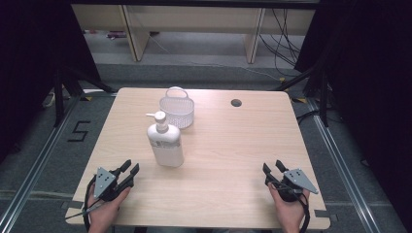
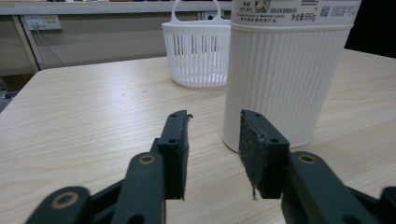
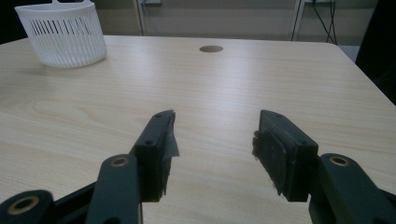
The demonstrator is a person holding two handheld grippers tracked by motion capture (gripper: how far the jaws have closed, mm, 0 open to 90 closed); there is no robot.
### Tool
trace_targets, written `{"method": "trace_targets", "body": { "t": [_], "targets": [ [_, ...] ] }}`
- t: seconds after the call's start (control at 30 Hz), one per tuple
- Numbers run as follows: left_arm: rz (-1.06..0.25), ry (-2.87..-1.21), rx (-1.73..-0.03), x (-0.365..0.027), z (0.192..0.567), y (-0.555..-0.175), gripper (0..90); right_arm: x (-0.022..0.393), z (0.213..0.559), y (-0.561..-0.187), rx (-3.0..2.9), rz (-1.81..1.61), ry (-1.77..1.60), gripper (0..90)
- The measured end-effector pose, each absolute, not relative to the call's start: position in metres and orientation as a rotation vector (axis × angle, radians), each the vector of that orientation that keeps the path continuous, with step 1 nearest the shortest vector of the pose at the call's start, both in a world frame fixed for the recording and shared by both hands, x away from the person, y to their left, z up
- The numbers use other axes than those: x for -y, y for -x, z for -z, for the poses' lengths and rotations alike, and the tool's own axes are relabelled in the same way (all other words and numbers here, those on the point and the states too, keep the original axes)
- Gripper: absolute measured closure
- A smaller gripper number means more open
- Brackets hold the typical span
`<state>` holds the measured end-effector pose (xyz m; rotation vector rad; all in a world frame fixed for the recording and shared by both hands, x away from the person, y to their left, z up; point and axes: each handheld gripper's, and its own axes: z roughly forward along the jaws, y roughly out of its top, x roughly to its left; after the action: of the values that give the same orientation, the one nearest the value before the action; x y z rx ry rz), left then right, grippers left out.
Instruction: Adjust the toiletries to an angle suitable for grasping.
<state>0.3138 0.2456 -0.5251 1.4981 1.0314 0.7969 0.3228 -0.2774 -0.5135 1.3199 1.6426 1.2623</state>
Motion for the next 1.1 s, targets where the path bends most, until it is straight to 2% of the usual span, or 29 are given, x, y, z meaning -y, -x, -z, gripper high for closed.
{"method": "trace_targets", "body": {
  "t": [0.03, 0.13, 0.27, 0.67, 0.97, 1.1],
  "targets": [
    [-0.787, -1.499, -1.035, -0.245, 0.525, -0.314, 63.0, 0.277, 0.514, -0.323, -1.643, -1.262, -1.32, 47.4],
    [-0.752, -1.472, -1.033, -0.24, 0.52, -0.311, 72.2, 0.277, 0.514, -0.323, -1.641, -1.269, -1.327, 47.4],
    [-0.756, -1.476, -0.994, -0.234, 0.508, -0.308, 78.7, 0.278, 0.514, -0.324, -1.648, -1.218, -1.295, 47.4],
    [-0.723, -1.495, -0.952, -0.218, 0.493, -0.312, 89.2, 0.277, 0.513, -0.323, -1.657, -1.216, -1.314, 47.4],
    [-0.703, -1.497, -0.928, -0.203, 0.482, -0.321, 89.3, 0.276, 0.513, -0.323, -1.661, -1.232, -1.329, 47.2],
    [-0.693, -1.487, -0.9, -0.195, 0.48, -0.324, 85.9, 0.276, 0.513, -0.323, -1.655, -1.236, -1.331, 46.7]
  ]
}}
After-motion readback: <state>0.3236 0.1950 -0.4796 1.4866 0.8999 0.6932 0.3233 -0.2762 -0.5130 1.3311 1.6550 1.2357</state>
